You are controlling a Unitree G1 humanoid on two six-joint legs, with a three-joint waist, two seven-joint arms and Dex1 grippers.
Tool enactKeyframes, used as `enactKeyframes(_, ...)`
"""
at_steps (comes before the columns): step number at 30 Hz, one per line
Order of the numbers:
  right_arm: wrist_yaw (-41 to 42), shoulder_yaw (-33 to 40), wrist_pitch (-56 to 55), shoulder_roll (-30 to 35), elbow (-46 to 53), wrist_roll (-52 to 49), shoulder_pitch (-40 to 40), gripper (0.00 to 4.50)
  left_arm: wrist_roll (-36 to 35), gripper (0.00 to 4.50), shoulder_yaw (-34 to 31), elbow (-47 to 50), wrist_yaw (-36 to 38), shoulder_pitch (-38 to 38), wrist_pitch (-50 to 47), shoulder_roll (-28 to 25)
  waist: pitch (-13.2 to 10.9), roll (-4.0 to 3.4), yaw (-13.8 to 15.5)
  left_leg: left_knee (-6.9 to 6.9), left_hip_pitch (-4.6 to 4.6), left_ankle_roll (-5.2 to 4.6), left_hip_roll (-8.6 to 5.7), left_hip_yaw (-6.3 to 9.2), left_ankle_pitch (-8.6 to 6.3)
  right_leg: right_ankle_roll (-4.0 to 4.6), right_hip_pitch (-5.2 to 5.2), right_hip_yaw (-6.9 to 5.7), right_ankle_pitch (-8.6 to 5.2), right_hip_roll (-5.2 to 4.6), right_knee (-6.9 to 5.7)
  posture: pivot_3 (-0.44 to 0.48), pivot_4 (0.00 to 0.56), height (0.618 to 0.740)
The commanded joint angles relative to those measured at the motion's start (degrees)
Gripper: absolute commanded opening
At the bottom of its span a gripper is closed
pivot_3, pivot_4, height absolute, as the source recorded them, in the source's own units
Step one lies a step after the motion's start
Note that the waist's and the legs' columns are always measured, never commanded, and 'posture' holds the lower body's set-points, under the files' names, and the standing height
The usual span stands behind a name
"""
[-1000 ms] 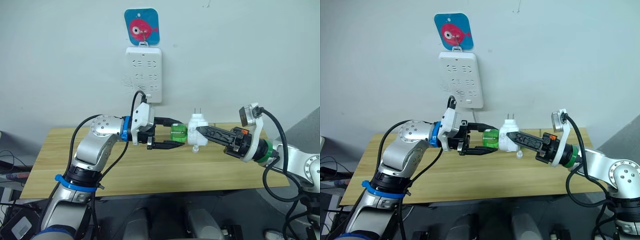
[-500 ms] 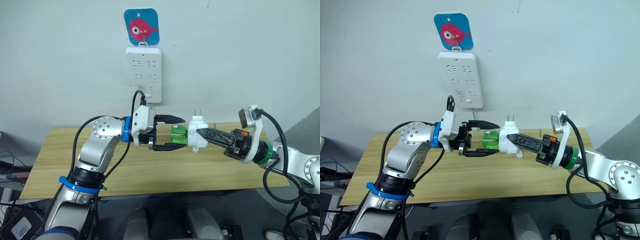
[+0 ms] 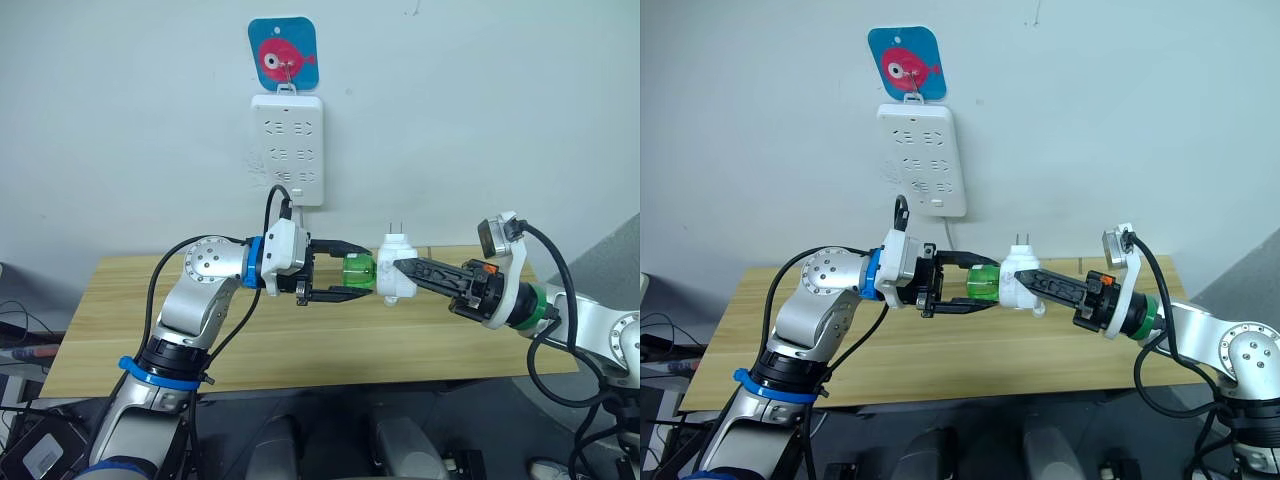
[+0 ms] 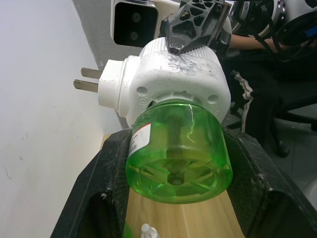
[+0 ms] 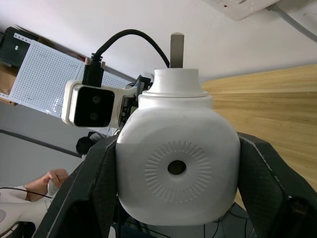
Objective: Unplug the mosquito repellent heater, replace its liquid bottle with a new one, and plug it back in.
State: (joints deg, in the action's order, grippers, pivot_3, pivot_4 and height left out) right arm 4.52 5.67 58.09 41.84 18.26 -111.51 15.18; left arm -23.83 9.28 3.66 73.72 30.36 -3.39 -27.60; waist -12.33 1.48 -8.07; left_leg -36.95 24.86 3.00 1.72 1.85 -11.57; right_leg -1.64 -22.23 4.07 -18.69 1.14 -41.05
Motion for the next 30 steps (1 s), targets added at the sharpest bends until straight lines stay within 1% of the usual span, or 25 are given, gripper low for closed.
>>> enactKeyframes(1,0.58,1.14,0.09,0.68,1.42,-1.49,0.04,2.96,-0.02,2.28,-0.84,-0.08,-0.21,0.09,0.69,-0.41,0.0,0.0,0.01,0.0,0.0,0.0,0.0,0.0,0.0,0.0,0.0,0.0,0.0,0.0,0.0,-0.195,0.152,0.723)
enactKeyframes(2,0.38,1.18,-0.09,0.55,1.35,-1.49,0.02,2.96,0.1,2.28,-0.87,-0.23,-0.31,0.26,0.77,-0.33,0.0,0.0,0.0,0.0,0.0,0.0,0.0,0.0,0.0,0.0,0.0,0.0,0.0,0.0,0.0,-0.195,0.152,0.723)
enactKeyframes(4,-0.52,1.28,-0.55,0.75,0.93,-1.49,-0.08,3.73,0.39,2.28,-0.87,-0.57,-0.35,0.64,1.19,-0.19,0.0,0.0,-0.01,0.0,0.0,0.0,0.0,0.0,0.0,0.0,0.0,0.0,0.0,0.0,0.0,-0.195,0.153,0.723)
enactKeyframes(6,-1.08,1.76,-0.36,2.04,0.11,-1.49,-0.59,4.3,0.58,2.28,-0.76,-0.98,-0.12,1.01,1.53,-0.22,0.0,-0.01,0.0,0.0,0.0,0.0,0.0,0.0,0.0,0.0,0.0,0.0,0.0,0.0,0.0,-0.196,0.154,0.723)
enactKeyframes(7,-1.36,2.22,0.09,3.72,-0.37,-1.29,-1.35,4.5,0.45,2.28,-0.74,-1.12,0.06,1.12,1.36,-0.3,0.0,-0.01,-0.01,0.0,0.0,0.0,0.0,0.01,0.0,0.0,0.0,0.0,0.0,0.0,0.0,-0.196,0.154,0.723)
enactKeyframes(8,-1.02,2.82,0.86,5.53,-0.77,0.02,-2.28,4.5,0.2,2.28,-0.74,-1.18,0.25,1.18,0.95,-0.41,0.0,-0.01,0.01,0.0,0.0,0.0,-0.01,0.0,0.0,0.0,0.0,0.0,0.0,0.0,0.0,-0.197,0.154,0.723)
enactKeyframes(11,4.88,5.07,3.67,11.32,-0.37,8.2,-6.01,4.5,-0.65,2.28,-0.77,-1.06,0.69,1.16,-1.22,-0.76,0.02,0.0,0.16,0.0,0.02,-0.01,-0.06,-0.03,0.0,0.0,0.0,-0.01,0.0,-0.03,0.03,-0.2,0.157,0.723)
enactKeyframes(12,8.35,6.77,4.07,13.6,-0.14,11.71,-7.42,4.5,-0.88,2.28,-0.6,-1.07,1.03,1.09,-2.18,-0.99,0.03,0.02,0.18,-0.01,0.02,-0.01,-0.03,-0.02,0.0,-0.01,0.01,-0.01,0.0,-0.03,0.04,-0.2,0.157,0.723)
enactKeyframes(15,15.25,11.64,4.8,17.54,0.59,14.84,-8.69,3.93,-1.55,2.28,-0.28,-0.95,2.12,0.85,-4.31,-1.46,0.04,0.0,0.12,-0.02,-0.02,-0.01,-0.02,-0.05,0.0,-0.01,0.02,-0.01,-0.01,-0.02,0.02,-0.212,0.16,0.723)
enactKeyframes(16,16.59,12.67,5.09,18.53,1.32,14.26,-7.73,3.64,-1.96,2.28,-0.3,-0.88,2.29,0.8,-5.1,-1.49,0.05,-0.02,0.01,-0.02,-0.03,-0.01,-0.02,-0.07,0.0,-0.02,0.01,-0.02,-0.01,-0.01,0.01,-0.218,0.162,0.723)
enactKeyframes(17,17.59,13.32,5.34,19.28,1.83,13.76,-6.87,3.23,-2.23,2.28,-0.31,-0.84,2.44,0.78,-5.73,-1.48,0.06,-0.03,-0.2,-0.01,-0.06,-0.01,-0.01,-0.11,0.0,-0.03,0.01,-0.02,-0.02,0.01,0.0,-0.218,0.162,0.723)
enactKeyframes(20,18.86,13.69,5.46,20.53,2.54,12.59,-3.85,2.25,-2.38,2.28,-0.17,-0.93,3.17,0.9,-6.76,-1.53,0.09,-0.07,-0.44,0.0,-0.11,-0.01,0.03,-0.21,-0.01,-0.04,0.01,0.0,-0.02,0.14,0.0,-0.226,0.163,0.723)
enactKeyframes(21,18.95,13.55,5.49,20.66,2.53,12.23,-3.09,1.78,-2.36,2.28,-0.12,-0.95,3.4,0.93,-6.97,-1.55,0.09,-0.07,-0.39,0.0,-0.1,-0.01,0.03,-0.18,-0.01,-0.04,0.01,0.0,-0.02,0.17,0.0,-0.226,0.163,0.723)
enactKeyframes(23,16.73,10.0,4.53,19.27,2.66,10.08,2.89,1.08,-1.94,2.28,0.34,-1.1,4.24,0.98,-6.44,-1.26,0.09,-0.07,-0.46,0.01,-0.09,-0.01,0.03,-0.12,-0.01,-0.04,0.01,0.01,-0.02,0.18,0.01,-0.235,0.164,0.723)
enactKeyframes(25,13.97,5.78,4.02,16.65,2.25,10.2,8.51,0.29,-1.84,2.28,0.71,-0.76,4.7,0.92,-6.21,-0.84,0.09,-0.08,-0.73,0.01,-0.1,-0.01,0.04,-0.21,-0.01,-0.02,0.0,0.02,-0.01,0.17,0.01,-0.235,0.164,0.723)
enactKeyframes(26,13.1,4.02,4.26,15.38,1.63,10.79,10.61,0.02,-1.9,2.28,0.87,-0.47,4.7,0.92,-6.38,-0.63,0.09,-0.08,-0.85,0.0,-0.09,-0.01,0.03,-0.2,-0.01,-0.02,0.0,0.03,-0.01,0.17,0.02,-0.233,0.166,0.723)
enactKeyframes(30,11.93,-1.24,5.83,11.02,-2.21,13.83,16.67,0.0,-2.0,2.28,1.25,0.41,4.69,0.7,-6.82,-0.14,0.09,-0.08,-0.96,0.01,-0.03,-0.02,0.05,-0.13,-0.01,-0.01,-0.01,0.04,0.0,0.1,0.05,-0.223,0.166,0.723)
